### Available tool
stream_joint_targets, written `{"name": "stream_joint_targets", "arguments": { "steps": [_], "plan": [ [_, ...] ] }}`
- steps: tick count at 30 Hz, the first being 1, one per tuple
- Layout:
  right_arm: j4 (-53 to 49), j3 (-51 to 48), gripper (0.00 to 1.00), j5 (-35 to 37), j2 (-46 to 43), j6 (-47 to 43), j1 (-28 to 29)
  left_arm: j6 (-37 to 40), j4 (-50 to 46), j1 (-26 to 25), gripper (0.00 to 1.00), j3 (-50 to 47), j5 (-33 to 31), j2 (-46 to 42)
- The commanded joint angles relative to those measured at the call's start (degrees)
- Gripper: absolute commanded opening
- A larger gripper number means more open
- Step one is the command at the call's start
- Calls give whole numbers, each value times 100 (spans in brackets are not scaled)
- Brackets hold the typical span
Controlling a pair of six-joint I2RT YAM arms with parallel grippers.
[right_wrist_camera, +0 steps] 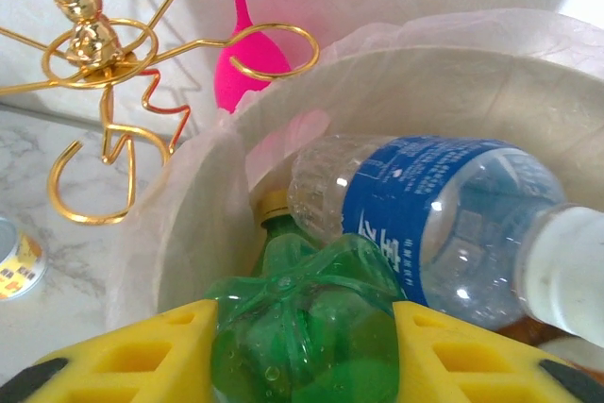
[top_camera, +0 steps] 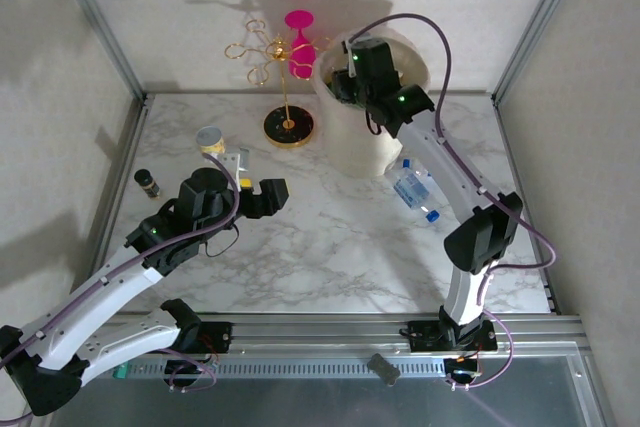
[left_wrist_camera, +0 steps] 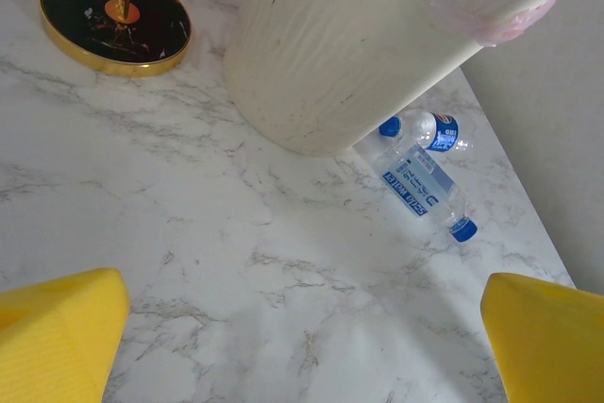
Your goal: Put the plastic bottles in the bin
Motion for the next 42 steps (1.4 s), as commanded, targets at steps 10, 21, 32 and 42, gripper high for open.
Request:
{"name": "stream_joint_targets", "arguments": {
  "steps": [10, 21, 32, 42],
  "plan": [
    [-297, 480, 70, -525, -188, 136, -73, 69, -110, 62, 97, 86, 67, -281],
    [515, -1645, 90, -449, -2544, 1009, -179, -286, 656, -74, 96, -185, 1064, -391],
    [912, -5080, 87, 803, -5023, 1947, -480, -768, 1295, -580, 95, -971, 692, 300],
    [1411, -6999, 88, -310, -4682, 2449, -1386, -1060, 1937, -266, 96, -1604, 1008, 918]
  ]
}}
